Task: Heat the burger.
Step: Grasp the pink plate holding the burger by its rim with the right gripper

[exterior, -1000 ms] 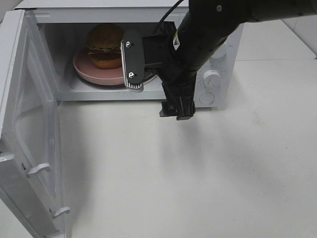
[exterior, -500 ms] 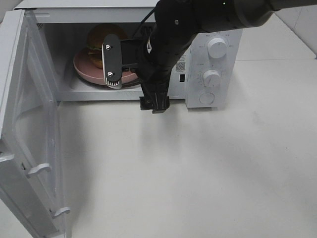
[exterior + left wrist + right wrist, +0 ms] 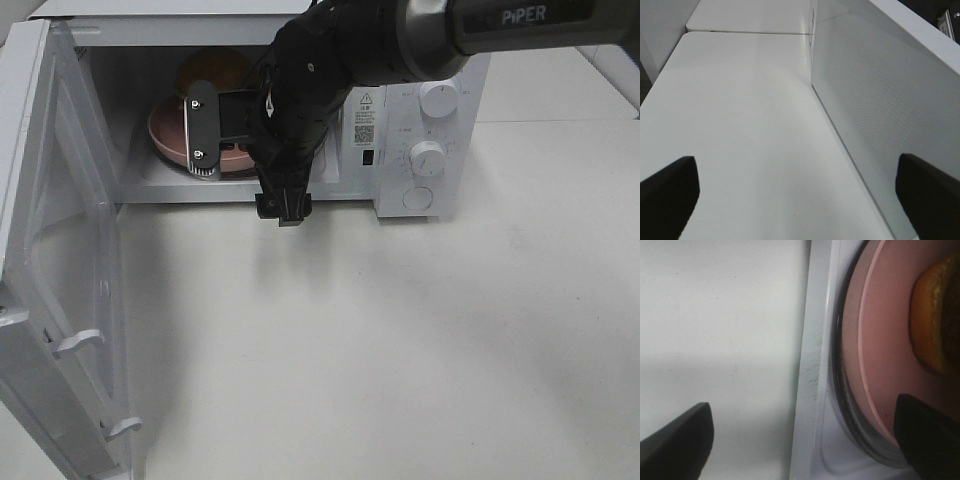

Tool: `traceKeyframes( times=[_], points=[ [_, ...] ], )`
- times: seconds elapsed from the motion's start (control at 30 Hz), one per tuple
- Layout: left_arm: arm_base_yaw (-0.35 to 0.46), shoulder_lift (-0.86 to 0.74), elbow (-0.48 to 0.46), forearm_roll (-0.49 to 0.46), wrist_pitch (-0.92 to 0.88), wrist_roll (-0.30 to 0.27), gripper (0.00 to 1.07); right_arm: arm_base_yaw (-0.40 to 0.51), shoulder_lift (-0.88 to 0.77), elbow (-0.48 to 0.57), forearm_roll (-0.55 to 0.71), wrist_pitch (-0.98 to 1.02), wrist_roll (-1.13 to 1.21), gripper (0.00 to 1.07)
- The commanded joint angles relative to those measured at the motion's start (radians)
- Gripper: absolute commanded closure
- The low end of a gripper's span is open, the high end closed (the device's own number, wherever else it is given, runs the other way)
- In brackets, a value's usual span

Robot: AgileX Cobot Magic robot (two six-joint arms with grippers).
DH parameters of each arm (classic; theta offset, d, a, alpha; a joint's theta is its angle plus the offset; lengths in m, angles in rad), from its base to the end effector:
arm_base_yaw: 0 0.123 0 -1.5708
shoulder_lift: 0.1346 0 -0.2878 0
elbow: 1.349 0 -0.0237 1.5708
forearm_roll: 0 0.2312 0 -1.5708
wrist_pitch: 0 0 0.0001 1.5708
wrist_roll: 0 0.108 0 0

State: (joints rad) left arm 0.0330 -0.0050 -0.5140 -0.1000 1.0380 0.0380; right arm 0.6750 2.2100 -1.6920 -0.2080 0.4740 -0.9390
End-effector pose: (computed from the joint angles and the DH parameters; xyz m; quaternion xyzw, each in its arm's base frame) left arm -0.0108 -0.0097 0.2665 0.0039 0.8411 -0.0308 0.5400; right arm 0.3875 0.2971 0.1698 -0.7285 0.5983 -0.1171 0.3124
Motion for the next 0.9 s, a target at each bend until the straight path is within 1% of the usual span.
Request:
traceKeyframes(
  times=[0.03,0.1,0.2,0.27,0.3,0.37,0.4,0.47,0.57,0.63,0.73,0.9],
  points=[
    [0.001,-0.009,0.001,-0.004,-0.005,0.002,0.04,0.002,0.026,-0.037,-0.002,0.006,0.007,0.15],
    [0.001,-0.009,0.001,-0.004,-0.005,0.002,0.04,0.002,0.054,-0.079,-0.002,0.006,0.005,0.15],
    [0.001,-0.009,0.001,-0.004,-0.005,0.002,0.04,0.002,0.063,-0.091,-0.003,0.006,0.005,0.15],
    [0.001,-0.009,0.001,-0.004,-0.005,0.002,0.04,0.002,0.113,-0.155,-0.003,0.015,0.005,0.16],
    [0.001,-0.009,0.001,-0.004,-0.005,0.002,0.04,0.002,0.113,-0.155,-0.003,0.015,0.005,0.16],
    [0.001,-0.009,0.001,-0.004,-0.005,0.002,0.04,0.002,0.149,-0.198,-0.003,0.018,0.005,0.17],
    [0.001,-0.009,0.001,-0.004,-0.005,0.002,0.04,0.002,0.149,-0.198,-0.003,0.018,0.005,0.17],
    [0.001,-0.009,0.001,-0.004,-0.005,0.002,0.04,0.002,0.187,-0.251,-0.003,0.036,0.005,0.17],
    [0.001,-0.009,0.001,-0.004,-0.005,0.002,0.04,0.002,0.198,-0.266,-0.002,0.039,0.005,0.18],
    [0.001,-0.009,0.001,-0.004,-0.005,0.002,0.04,0.002,0.231,-0.308,-0.001,0.038,0.008,0.18],
    [0.001,-0.009,0.001,-0.004,-0.005,0.002,0.04,0.002,0.255,-0.333,0.001,0.041,0.011,0.19],
    [0.001,-0.009,0.001,-0.004,-0.005,0.002,0.04,0.002,0.266,-0.337,0.007,0.037,0.011,0.23]
  ],
)
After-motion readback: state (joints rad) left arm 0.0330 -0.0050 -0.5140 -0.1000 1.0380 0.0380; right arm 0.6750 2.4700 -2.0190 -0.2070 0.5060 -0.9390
